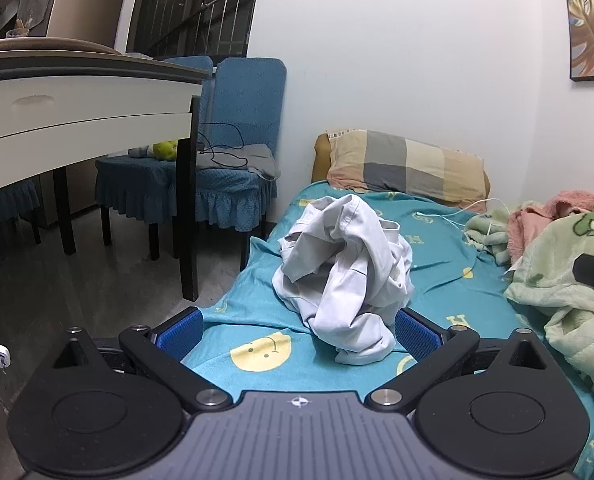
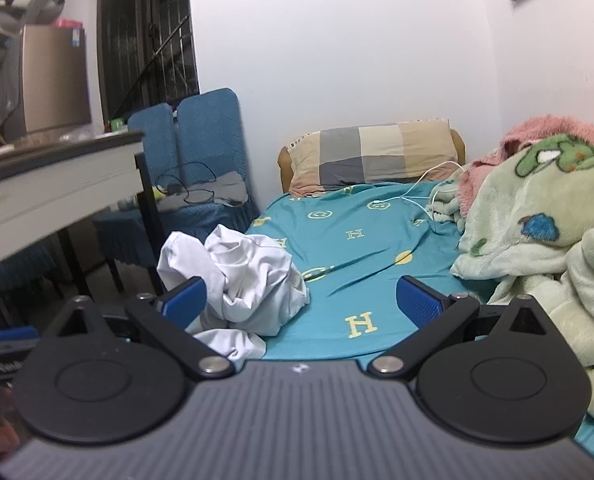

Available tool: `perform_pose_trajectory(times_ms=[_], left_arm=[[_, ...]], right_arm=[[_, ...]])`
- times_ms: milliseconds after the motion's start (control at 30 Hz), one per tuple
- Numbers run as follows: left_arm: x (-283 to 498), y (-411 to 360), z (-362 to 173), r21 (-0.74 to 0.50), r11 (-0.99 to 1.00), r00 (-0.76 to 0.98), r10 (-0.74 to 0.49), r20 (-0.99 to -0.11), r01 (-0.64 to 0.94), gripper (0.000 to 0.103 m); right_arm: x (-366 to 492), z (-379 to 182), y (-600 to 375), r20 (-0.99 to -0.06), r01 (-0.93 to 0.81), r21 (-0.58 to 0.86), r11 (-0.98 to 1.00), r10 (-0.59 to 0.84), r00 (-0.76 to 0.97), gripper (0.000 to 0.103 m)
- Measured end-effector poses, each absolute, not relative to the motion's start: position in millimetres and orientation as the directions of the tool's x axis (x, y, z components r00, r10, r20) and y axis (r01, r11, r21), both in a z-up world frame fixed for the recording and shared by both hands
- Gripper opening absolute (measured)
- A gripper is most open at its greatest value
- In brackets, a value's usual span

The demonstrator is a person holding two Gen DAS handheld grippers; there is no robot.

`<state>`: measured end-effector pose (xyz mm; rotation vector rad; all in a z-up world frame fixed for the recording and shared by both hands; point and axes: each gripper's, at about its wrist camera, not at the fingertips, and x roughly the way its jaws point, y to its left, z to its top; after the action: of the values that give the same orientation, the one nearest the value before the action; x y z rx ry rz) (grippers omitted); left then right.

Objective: Fold clothes
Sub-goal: 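Approach the crumpled white T-shirt on the bed with both tools, then close the left gripper on the white T-shirt while the right tool approaches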

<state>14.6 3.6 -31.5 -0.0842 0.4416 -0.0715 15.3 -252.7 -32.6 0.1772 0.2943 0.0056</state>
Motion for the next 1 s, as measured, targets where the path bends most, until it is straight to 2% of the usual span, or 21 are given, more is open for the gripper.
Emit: perform_pose_trajectory(times_ms=[267,500,633,800,900,933,967,1000], left_arm=[[55.3,-17.2,-26.0,-0.068,0.991,0.885,-0.134,-0.446,0.115,0.103],[136.4,-47.8,-9.3,-0.118,0.981,0.89,-0.188,-0.415,0.151,0.103],[181.3,-71.9,-14.4,-0.158,0.97,0.874,-0.234,-0.425,0.183,0.103],[225.9,-106.1,-36.8,-0.108,0.978,0.862,-0.21,-0.462,0.181,0.097],[239.6,-120.7,-49.1,-0.058,0.978,0.86,-0.205,-0.467,0.201,0.086],[242.1,-124.5,-52.9,-0.041,0.976,0.859,-0.206,-0.468,0.212,0.076],[243.8,-128.2,-55.7,-0.022,0.975,0.859,-0.206,-0.469,0.221,0.06],[244.8,-131.3,-57.7,-0.006,0.973,0.859,-0.205,-0.47,0.229,0.05]], right_arm=[[10.2,-27.2,-272.9,-0.264,0.049,0.224,0.973,0.012,0.965,0.103],[14.0,-30.5,-294.2,-0.269,0.068,0.283,0.957,0.011,0.963,0.103],[21.6,-36.7,-304.5,-0.281,0.08,0.305,0.949,0.009,0.96,0.103],[35.0,-47.5,-313.6,-0.31,0.105,0.328,0.939,0.002,0.951,0.103],[41.6,-53.0,-317.9,-0.324,0.115,0.343,0.932,0.002,0.946,0.103],[43.1,-54.2,-318.2,-0.326,0.116,0.346,0.931,0.003,0.945,0.103],[44.3,-55.4,-318.1,-0.329,0.117,0.346,0.931,0.004,0.944,0.103],[45.5,-56.6,-317.9,-0.332,0.118,0.347,0.931,0.004,0.943,0.103]])
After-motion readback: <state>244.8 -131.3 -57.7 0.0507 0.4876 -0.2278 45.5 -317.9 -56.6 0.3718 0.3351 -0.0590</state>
